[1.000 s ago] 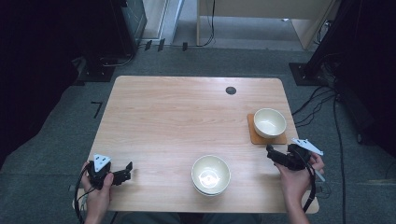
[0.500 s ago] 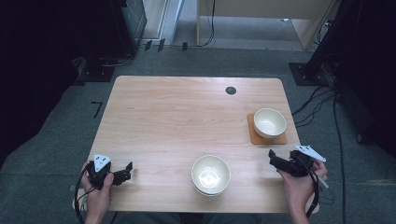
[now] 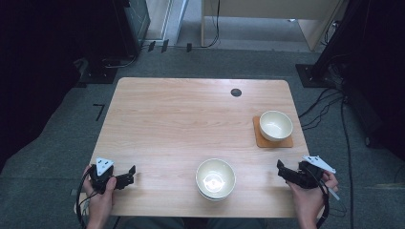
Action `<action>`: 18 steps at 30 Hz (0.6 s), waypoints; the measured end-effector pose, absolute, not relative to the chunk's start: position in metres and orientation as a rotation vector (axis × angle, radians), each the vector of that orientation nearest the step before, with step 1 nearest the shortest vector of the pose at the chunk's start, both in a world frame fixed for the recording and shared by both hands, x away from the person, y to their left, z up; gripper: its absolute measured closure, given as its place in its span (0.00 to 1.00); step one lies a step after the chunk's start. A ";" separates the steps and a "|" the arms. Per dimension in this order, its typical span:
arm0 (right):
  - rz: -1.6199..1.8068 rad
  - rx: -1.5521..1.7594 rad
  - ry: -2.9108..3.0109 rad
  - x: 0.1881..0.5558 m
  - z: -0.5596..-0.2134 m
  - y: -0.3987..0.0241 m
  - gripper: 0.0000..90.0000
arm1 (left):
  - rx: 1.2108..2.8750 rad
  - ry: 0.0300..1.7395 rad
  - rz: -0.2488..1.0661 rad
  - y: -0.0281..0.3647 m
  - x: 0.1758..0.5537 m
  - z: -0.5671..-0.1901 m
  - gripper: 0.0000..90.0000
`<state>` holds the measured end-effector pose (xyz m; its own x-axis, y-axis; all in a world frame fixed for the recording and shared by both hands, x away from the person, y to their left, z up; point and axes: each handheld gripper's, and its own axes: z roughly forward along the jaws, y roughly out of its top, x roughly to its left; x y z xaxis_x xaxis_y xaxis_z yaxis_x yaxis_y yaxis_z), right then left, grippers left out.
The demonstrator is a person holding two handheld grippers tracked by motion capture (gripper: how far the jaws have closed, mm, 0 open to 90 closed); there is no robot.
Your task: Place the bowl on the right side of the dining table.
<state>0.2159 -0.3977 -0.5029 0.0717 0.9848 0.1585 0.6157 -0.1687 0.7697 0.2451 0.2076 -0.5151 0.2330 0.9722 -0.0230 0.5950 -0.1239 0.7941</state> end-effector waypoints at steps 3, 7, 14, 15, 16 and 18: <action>0.925 1.850 1.589 0.212 -0.505 -0.401 0.00 | 1.812 1.445 0.688 0.208 0.245 -0.515 0.00; 0.914 1.854 1.592 0.209 -0.508 -0.403 0.00 | 1.813 1.445 0.688 0.208 0.245 -0.515 0.00; 0.881 1.844 1.624 0.203 -0.515 -0.405 0.00 | 1.815 1.443 0.693 0.207 0.245 -0.515 0.00; 0.877 1.843 1.623 0.203 -0.516 -0.406 0.00 | 1.815 1.443 0.694 0.207 0.245 -0.515 0.00; 0.873 1.849 1.621 0.202 -0.517 -0.406 0.00 | 1.815 1.443 0.694 0.207 0.245 -0.515 0.00; 0.869 1.854 1.619 0.203 -0.518 -0.408 0.00 | 1.814 1.444 0.694 0.207 0.245 -0.515 0.00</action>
<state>0.2027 -0.4075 -0.5183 0.0777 0.9890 0.1258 0.6516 -0.1459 0.7444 0.2450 0.2069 -0.5155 0.2326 0.9724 -0.0174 0.5940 -0.1278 0.7943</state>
